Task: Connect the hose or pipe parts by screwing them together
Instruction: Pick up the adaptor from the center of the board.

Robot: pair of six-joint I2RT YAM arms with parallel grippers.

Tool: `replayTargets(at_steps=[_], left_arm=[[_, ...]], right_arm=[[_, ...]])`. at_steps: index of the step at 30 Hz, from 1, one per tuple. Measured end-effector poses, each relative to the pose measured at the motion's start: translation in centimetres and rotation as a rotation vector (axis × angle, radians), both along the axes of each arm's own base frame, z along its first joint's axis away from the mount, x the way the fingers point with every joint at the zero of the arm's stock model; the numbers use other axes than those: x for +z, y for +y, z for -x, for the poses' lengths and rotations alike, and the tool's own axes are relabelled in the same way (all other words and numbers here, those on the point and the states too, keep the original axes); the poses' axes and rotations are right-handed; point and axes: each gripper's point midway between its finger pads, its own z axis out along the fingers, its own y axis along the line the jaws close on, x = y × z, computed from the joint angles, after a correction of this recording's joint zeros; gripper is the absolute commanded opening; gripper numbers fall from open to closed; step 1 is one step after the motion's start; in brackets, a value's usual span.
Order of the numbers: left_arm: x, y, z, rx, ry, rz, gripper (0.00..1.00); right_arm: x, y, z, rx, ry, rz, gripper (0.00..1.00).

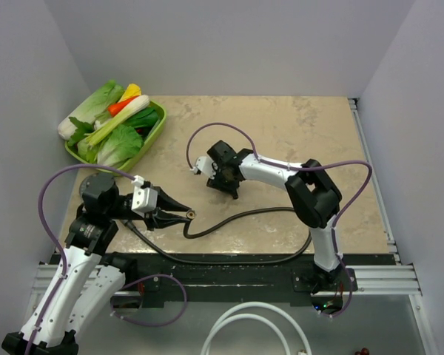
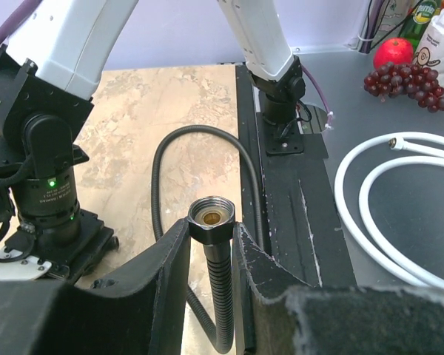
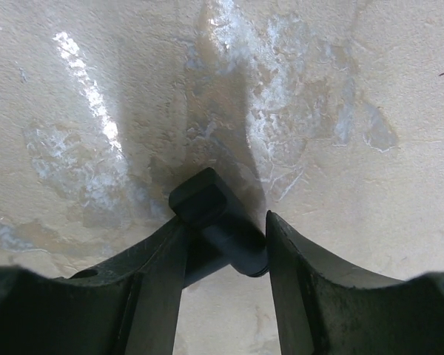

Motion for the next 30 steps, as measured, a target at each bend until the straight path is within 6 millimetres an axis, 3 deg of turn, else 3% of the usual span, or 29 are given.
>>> replayTargets(at_steps=[3,4,7,15,17,19,21,23,24,27,28,30], left_arm=[[0.2,0.0,0.0,-0.001,-0.001,0.002,0.00],[0.2,0.0,0.0,-0.001,-0.001,0.002,0.00],[0.3,0.0,0.1,-0.002,-0.002,0.003,0.00],[0.6,0.0,0.3,-0.011,-0.001,0.007,0.00],[0.7,0.0,0.4,-0.016,-0.003,0.008,0.00],[0.7,0.0,0.6,-0.022,0.002,0.006,0.00],[0.7,0.0,0.7,-0.027,0.005,0.006,0.00],[0.8,0.0,0.9,-0.035,0.005,0.007,0.00],[0.9,0.0,1.0,-0.038,0.003,0.009,0.00],[1.2,0.1,1.3,-0.047,-0.013,0.016,0.00],[1.4,0.1,1.5,-0.048,-0.019,0.019,0.00],[1.9,0.2,1.6,-0.047,-0.031,0.025,0.00]], right_arm=[[0.0,0.2,-0.2,-0.001,0.003,0.000,0.40],[0.0,0.3,-0.2,0.000,0.005,-0.001,0.24],[0.2,0.5,-0.6,0.002,-0.005,-0.008,0.00],[0.7,0.8,-1.5,-0.082,0.028,-0.075,0.00],[1.6,1.3,-1.9,-0.130,0.043,-0.145,0.00],[3.9,2.3,-2.3,-0.167,0.039,-0.248,0.00],[8.3,3.8,-2.6,-0.178,-0.001,-0.411,0.00],[15.9,5.4,-2.1,-0.149,-0.069,-0.638,0.00],[20.6,6.1,-1.3,-0.109,-0.114,-0.762,0.00],[35.1,6.4,2.5,0.064,-0.265,-1.098,0.00],[39.1,6.1,4.2,0.127,-0.300,-1.189,0.00],[44.8,5.2,7.7,0.244,-0.341,-1.328,0.00]])
